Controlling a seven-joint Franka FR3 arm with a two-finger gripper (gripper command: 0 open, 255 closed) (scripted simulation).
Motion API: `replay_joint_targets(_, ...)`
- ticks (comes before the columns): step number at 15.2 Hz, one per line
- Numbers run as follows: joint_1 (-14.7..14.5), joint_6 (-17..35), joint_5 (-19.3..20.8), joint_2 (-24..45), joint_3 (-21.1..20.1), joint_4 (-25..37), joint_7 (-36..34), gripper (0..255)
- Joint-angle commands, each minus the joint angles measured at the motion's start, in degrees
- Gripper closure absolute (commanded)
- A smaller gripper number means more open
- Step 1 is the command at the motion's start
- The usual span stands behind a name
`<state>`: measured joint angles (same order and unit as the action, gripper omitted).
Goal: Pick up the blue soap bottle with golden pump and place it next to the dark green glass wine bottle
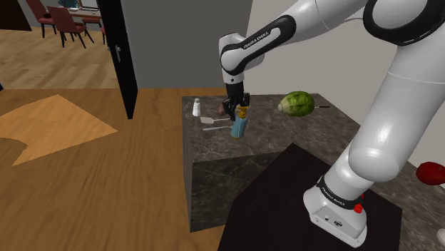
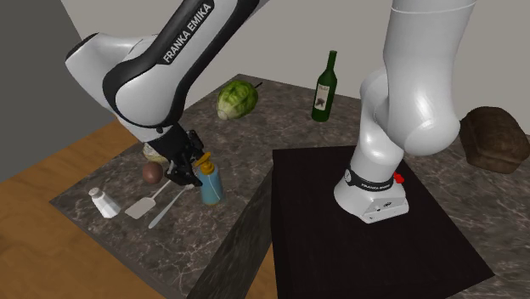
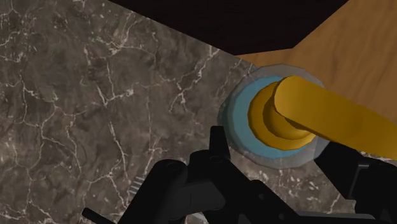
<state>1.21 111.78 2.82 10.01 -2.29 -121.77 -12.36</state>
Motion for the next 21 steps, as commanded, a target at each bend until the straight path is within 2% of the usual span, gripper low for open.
replay_joint_targets(1, 0.0, -1.4, -0.1, -1.0, 0.0, 0.4, 0.1, 255)
replay_joint_targets(21, 0.0, -15.8, -0.5, -7.7, -0.1, 8.2, 0.9, 255)
